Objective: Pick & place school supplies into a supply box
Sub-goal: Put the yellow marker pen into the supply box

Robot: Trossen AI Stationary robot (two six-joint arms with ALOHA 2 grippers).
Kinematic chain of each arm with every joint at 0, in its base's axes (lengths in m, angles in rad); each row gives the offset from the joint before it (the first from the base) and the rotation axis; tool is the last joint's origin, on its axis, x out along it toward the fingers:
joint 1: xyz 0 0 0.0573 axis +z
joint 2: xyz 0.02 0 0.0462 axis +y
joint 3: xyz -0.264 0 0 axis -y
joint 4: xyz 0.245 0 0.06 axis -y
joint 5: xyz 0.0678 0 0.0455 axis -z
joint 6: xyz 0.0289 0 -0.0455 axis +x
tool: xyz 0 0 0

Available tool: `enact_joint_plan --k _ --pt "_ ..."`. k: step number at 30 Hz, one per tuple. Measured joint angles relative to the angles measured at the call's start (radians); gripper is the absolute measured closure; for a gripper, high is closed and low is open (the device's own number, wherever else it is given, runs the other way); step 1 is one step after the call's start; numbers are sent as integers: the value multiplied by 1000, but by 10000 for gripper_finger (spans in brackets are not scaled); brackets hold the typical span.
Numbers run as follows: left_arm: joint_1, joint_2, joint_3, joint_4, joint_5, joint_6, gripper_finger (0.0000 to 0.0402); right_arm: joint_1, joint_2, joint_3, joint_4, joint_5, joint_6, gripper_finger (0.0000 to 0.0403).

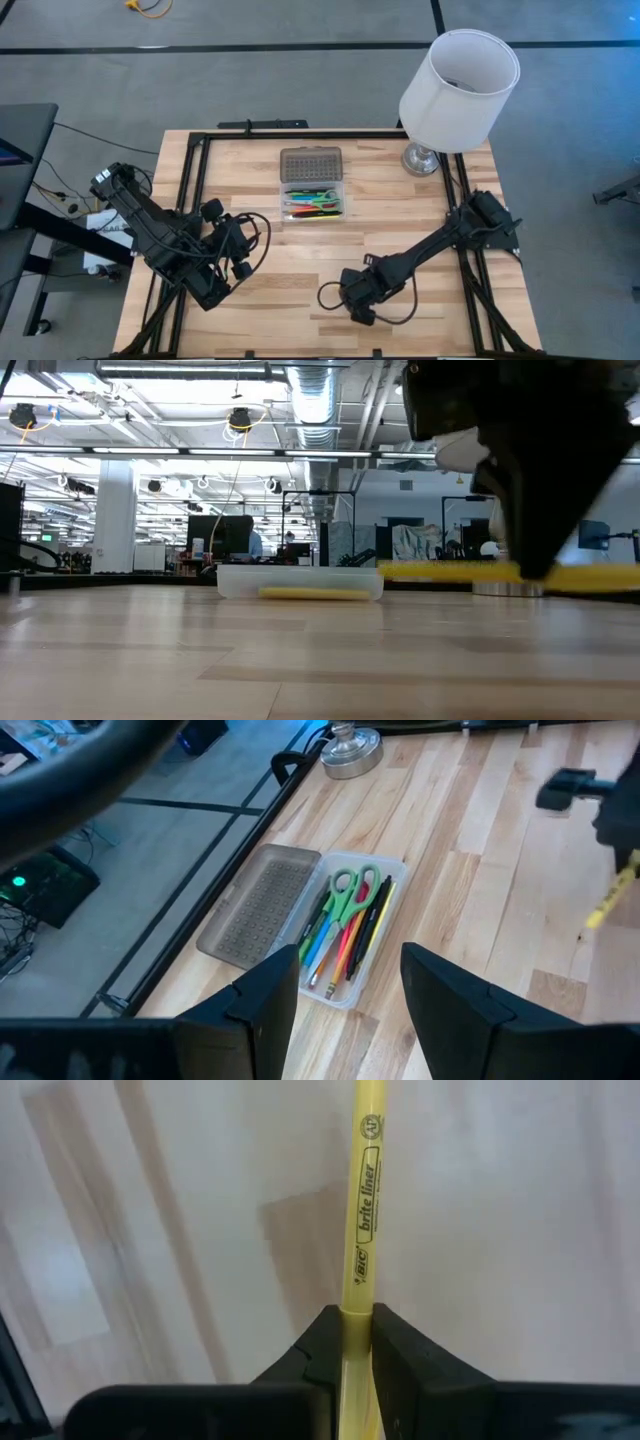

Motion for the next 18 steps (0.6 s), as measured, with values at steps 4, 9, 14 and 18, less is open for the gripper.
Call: enact_joint_plan --k 4,9,14,18 --pt "0 0 0 0 -8 -1 228 -19 -50 0 -34 51 -1 378" --pt "0 0 0 0 -10 -2 228 -47 -124 1 -78 137 -3 378" --pt "0 0 0 1 -15 -2 228 -103 -181 1 -89 213 -68 378" --pt "0 0 0 3 -15 -3 228 -173 -204 1 -81 225 -135 380"
